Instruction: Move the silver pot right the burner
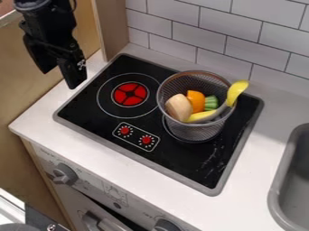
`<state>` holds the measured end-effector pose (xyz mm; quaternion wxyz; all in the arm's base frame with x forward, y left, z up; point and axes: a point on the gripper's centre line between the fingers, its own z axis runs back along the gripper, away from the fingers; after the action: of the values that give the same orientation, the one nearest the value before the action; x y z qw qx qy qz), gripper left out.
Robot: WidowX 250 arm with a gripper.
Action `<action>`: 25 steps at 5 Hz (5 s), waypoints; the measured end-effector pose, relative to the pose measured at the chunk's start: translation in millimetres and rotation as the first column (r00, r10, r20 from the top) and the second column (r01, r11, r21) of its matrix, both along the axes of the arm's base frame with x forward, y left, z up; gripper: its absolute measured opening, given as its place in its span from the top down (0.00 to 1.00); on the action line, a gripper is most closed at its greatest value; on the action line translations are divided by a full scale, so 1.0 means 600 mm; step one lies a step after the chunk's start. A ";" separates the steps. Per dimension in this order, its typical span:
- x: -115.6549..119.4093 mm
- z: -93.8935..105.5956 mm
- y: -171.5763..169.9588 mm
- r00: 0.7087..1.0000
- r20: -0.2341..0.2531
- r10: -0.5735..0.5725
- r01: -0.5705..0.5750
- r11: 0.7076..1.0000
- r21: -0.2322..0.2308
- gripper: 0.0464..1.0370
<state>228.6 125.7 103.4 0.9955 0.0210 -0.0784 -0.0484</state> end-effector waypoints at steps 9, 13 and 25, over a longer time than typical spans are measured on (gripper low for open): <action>0.120 -0.043 -0.145 0.979 0.141 0.144 -0.154 0.986 0.058 0.04; 0.139 -0.078 -0.174 0.946 0.208 0.247 -0.251 0.968 -0.007 0.04; 0.102 -0.036 -0.129 0.967 0.049 0.248 -0.246 0.968 -0.050 0.99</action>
<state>289.8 48.4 81.6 0.9915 0.0100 -0.1036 0.0784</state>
